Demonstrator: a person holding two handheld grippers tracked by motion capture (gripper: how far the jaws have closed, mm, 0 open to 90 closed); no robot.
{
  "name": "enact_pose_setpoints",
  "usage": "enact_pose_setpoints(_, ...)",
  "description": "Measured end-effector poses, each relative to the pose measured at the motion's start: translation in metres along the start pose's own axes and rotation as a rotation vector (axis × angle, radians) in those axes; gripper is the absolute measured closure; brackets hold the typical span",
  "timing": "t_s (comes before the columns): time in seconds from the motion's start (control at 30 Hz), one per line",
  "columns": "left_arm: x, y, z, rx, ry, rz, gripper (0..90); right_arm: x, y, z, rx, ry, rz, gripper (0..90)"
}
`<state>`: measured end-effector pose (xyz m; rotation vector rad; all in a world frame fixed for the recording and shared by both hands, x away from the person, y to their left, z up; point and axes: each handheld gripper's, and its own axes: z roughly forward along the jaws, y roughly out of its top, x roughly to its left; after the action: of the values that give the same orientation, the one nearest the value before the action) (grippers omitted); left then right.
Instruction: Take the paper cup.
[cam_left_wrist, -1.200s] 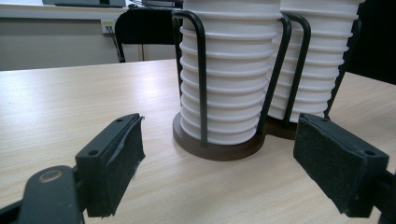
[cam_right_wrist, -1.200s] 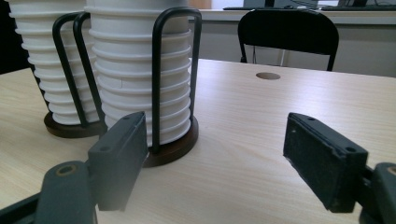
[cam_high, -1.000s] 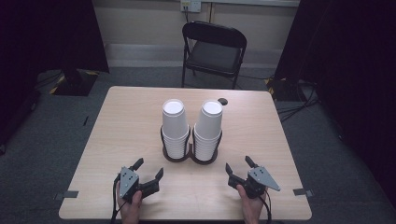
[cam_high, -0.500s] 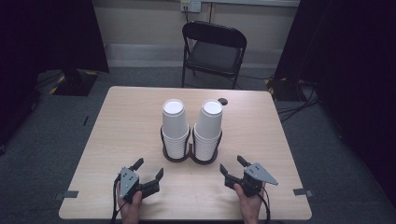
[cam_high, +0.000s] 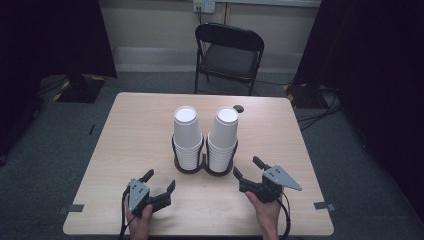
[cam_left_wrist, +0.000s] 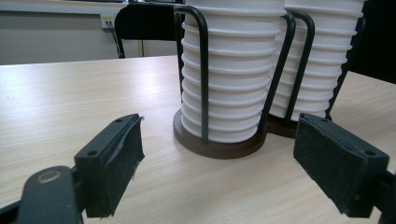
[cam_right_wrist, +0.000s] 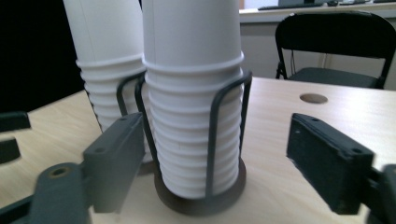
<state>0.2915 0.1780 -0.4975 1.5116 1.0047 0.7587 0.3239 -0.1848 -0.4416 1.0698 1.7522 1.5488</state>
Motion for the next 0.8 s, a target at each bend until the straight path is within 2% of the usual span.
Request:
enact_pose_setpoints(0.23, 0.0, -0.001, -0.001, -0.012, -0.011, 0.005, 15.5, -0.002, 0.018, 0.006, -0.027, 0.035, 0.004, 16.4)
enact_pose_setpoints(0.33, 0.0, -0.001, -0.001, -0.013, -0.01, 0.011, 15.5, 0.0, 0.029, 0.009, -0.035, 0.042, -0.015, 13.7)
enact_pose_setpoints(0.4, 0.0, -0.001, -0.002, -0.015, -0.007, 0.016, 15.6, 0.001, 0.043, 0.015, -0.038, 0.054, -0.028, 13.5)
enact_pose_setpoints(0.47, 0.0, -0.001, -0.002, -0.017, -0.009, 0.012, 15.5, 0.001, 0.047, 0.017, -0.042, 0.056, -0.032, 13.5)
enact_pose_setpoints(0.53, 0.001, -0.001, -0.003, -0.028, -0.015, 0.013, 15.3, 0.002, 0.059, 0.025, -0.043, 0.067, -0.046, 13.5)
enact_pose_setpoints(0.8, 0.001, -0.002, -0.003, -0.037, -0.021, 0.002, 15.4, 0.007, 0.084, 0.043, -0.049, 0.094, -0.074, 13.5)
